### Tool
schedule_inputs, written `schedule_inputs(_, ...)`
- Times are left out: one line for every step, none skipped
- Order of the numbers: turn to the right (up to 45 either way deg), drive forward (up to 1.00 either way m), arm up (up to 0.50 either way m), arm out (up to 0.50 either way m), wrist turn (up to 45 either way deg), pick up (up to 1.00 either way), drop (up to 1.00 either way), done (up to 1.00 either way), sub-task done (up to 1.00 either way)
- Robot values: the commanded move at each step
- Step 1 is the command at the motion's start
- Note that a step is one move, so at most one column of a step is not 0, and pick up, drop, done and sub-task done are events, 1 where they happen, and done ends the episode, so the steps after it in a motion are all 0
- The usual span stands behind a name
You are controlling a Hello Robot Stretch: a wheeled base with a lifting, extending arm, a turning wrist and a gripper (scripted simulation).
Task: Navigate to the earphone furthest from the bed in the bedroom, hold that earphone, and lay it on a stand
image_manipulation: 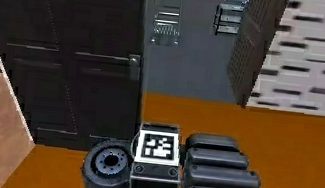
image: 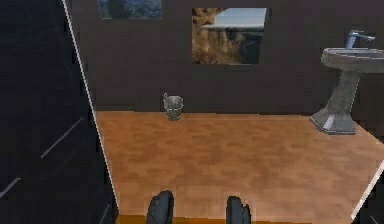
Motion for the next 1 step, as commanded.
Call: schedule_inputs(0.0, 1.00, 0.00, 0.00, 0.0, 0.00, 0.00, 0.00, 0.00)
